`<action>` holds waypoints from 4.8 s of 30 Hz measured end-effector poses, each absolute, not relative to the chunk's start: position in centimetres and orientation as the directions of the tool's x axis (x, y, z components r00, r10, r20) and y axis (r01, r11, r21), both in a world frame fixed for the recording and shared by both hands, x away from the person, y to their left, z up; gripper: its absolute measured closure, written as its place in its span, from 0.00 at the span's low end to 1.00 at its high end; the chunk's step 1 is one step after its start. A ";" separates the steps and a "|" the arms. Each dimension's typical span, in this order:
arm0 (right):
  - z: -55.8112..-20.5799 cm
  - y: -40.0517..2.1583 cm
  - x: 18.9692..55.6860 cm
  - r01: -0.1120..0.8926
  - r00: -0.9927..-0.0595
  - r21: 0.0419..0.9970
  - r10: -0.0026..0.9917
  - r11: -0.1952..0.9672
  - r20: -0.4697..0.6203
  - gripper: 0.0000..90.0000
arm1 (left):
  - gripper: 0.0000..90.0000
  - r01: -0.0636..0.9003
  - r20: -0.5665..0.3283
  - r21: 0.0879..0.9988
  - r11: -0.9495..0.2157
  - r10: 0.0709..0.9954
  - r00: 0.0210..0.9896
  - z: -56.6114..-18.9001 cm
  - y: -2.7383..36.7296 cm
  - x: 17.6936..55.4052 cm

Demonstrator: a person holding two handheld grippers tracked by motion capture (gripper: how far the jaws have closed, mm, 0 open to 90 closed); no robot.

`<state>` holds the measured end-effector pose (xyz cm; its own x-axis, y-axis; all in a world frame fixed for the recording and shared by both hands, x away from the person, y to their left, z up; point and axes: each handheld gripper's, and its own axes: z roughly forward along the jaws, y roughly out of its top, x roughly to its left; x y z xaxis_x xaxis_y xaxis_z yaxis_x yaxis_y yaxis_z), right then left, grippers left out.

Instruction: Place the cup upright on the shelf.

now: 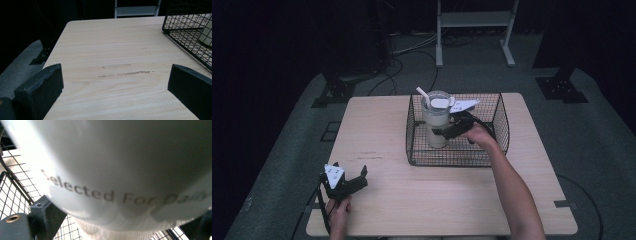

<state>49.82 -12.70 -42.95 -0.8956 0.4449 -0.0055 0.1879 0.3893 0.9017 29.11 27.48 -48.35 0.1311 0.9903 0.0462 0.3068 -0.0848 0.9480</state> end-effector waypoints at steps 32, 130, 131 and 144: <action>-41.4 -14.5 48.5 0.175 -0.883 0.899 0.469 0.402 -0.038 0.09 | 0.00 0.308 0.051 0.947 -0.089 0.990 0.128 -48.4 27.3 29.1; -37.6 -24.4 36.0 0.166 -0.863 0.926 0.504 0.339 -0.030 0.09 | 0.00 0.310 0.069 0.944 -0.109 0.988 0.137 -48.4 27.1 29.1; -37.8 -24.6 35.9 0.169 -0.863 0.927 0.505 0.335 -0.025 0.09 | 0.00 0.310 0.069 0.945 -0.109 0.988 0.137 -48.4 27.1 29.1; -40.1 -26.0 33.7 0.193 -0.861 0.927 0.509 0.322 0.003 0.09 | 0.00 0.306 0.077 0.945 -0.116 0.988 0.137 -48.4 27.0 29.1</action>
<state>33.68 -26.05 -40.11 -0.8610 0.5086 0.0029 0.1933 0.3219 0.9268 29.14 27.01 -48.44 0.1370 0.9876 0.0773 0.3058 -0.1163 0.9450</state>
